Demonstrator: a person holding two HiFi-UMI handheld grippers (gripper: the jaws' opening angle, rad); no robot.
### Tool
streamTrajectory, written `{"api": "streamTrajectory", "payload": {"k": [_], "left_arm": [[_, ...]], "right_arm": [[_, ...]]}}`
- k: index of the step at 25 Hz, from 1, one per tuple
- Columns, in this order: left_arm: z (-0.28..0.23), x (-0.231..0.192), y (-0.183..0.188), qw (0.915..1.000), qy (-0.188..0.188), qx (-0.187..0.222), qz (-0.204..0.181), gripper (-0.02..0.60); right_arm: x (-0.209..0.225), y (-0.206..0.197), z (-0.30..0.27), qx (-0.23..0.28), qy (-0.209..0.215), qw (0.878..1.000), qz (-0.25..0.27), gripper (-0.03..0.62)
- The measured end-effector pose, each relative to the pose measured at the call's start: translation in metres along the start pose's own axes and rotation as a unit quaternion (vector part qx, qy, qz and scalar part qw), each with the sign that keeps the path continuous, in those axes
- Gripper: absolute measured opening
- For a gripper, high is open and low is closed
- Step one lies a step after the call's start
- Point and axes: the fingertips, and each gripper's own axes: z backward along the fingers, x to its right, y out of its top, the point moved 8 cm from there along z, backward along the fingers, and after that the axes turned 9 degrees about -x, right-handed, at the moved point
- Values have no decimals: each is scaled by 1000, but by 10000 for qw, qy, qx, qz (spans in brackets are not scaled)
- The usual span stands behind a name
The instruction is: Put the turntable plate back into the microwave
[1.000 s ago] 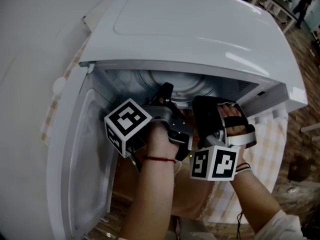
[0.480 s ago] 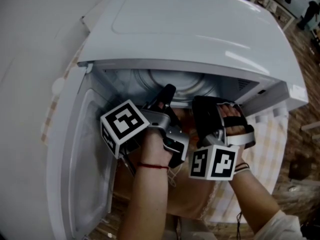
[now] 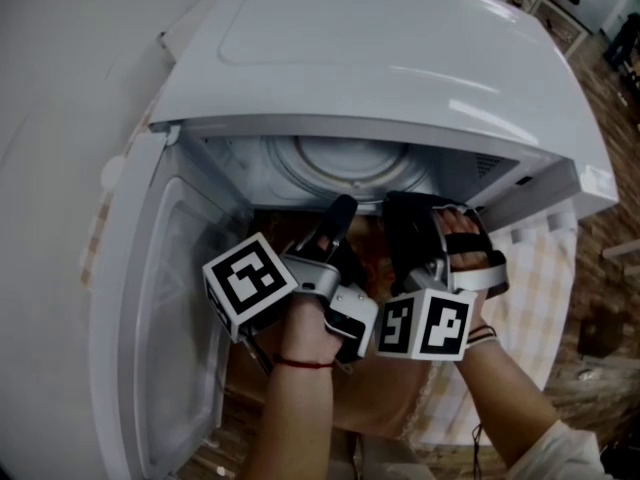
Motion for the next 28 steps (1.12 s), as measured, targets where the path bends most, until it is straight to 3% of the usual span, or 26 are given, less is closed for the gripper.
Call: {"api": "streamTrajectory", "payload": {"k": [8, 18, 28], "left_arm": [[9, 11, -11, 9980, -580, 155, -185, 69], [11, 10, -6, 9966, -778, 182, -206, 69], [9, 13, -5, 9948, -994, 168, -120, 67]], "right_arm": [[-3, -2, -5, -128, -24, 9999, 13, 57], [-12, -6, -10, -218, 108, 9997, 69, 57], [-7, -1, -8, 54, 228, 9997, -67, 57]]}}
